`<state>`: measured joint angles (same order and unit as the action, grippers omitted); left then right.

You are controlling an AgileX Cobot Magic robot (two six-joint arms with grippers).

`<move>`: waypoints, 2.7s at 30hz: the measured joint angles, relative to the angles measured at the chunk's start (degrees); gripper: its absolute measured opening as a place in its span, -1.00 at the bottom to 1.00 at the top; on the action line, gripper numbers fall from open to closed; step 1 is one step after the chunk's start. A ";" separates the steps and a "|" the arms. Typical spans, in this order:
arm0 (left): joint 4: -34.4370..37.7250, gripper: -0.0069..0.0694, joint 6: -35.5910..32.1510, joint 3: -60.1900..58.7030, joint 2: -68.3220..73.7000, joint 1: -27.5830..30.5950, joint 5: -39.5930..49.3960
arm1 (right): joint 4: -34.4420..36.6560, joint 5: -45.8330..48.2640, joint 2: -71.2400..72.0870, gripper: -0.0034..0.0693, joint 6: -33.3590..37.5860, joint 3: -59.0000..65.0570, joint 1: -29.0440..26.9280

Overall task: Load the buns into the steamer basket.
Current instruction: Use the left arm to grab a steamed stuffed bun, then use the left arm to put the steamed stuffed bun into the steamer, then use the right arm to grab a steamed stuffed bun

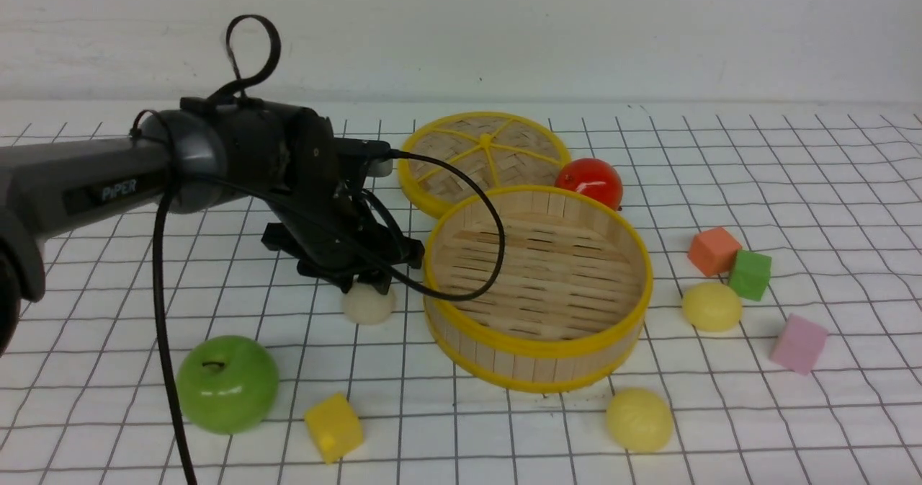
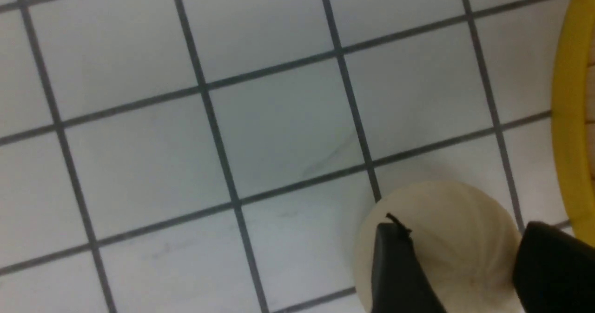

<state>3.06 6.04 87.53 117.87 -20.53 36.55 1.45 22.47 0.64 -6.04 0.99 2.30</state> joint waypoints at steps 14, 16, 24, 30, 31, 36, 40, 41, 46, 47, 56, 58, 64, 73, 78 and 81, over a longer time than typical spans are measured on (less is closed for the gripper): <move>0.08 -0.83 0.00 0.00 -0.17 -0.07 1.25 | 0.00 0.00 0.00 -0.25 0.00 0.00 0.00; -0.05 -0.83 0.00 0.00 -1.61 -0.38 3.72 | 0.00 0.00 0.00 -0.25 0.00 0.00 0.00; -0.25 -0.83 -2.46 0.00 -12.04 -7.35 4.89 | 0.00 0.00 0.00 -0.25 0.00 0.00 0.00; 0.96 -0.83 -3.02 1.74 -10.33 -12.24 -0.62 | 0.00 0.00 0.00 -0.25 0.00 0.00 0.00; 0.96 -0.82 -3.02 1.98 -8.90 -12.26 -1.48 | 0.00 0.00 0.00 -0.25 0.00 0.00 0.00; 0.96 -0.66 -3.02 3.62 -2.57 -12.06 -3.48 | 0.00 0.00 0.00 -0.25 0.00 0.00 0.00; 0.76 -0.28 -3.02 4.71 0.36 -11.99 -3.62 | 0.00 0.00 0.00 -0.25 0.00 0.00 0.00; 0.83 -0.12 -3.02 4.89 0.49 -11.99 -3.51 | 0.00 0.00 0.00 -0.25 0.00 0.00 0.00; 3.03 0.37 -2.09 5.33 -1.74 -11.99 -0.38 | 0.00 0.00 0.00 -0.25 0.00 0.00 0.00; 3.16 0.42 -2.09 5.33 -2.65 -11.99 0.42 | 0.00 0.00 0.00 -0.25 0.00 0.00 0.00; 5.19 -0.18 -3.05 1.67 -23.25 -11.99 3.86 | 0.00 0.00 0.00 -0.25 0.00 0.00 0.00; 7.00 -0.65 -4.29 -4.52 -31.98 -11.99 -0.10 | 0.00 0.00 0.00 -0.25 0.00 0.00 0.00; 11.41 -0.85 -7.13 -24.45 -53.16 -11.99 -11.03 | 0.00 -0.05 0.00 -0.25 0.00 0.00 0.00; 14.91 -0.85 -6.73 -56.02 -86.42 -11.99 -21.39 | 14.57 -12.98 0.00 -0.25 -6.86 0.56 0.00; 14.93 -0.85 -5.11 -65.56 -95.91 -11.99 -23.61 | 23.67 -20.76 0.00 -0.25 -10.01 0.28 0.00; 14.93 -0.85 -4.92 -69.09 -101.43 -11.99 -24.13 | 25.20 -13.15 -1.69 -0.32 -9.83 -5.46 0.00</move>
<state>17.99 1.12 18.44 16.43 -32.52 12.42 26.65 9.32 -1.05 -15.87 -4.47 2.30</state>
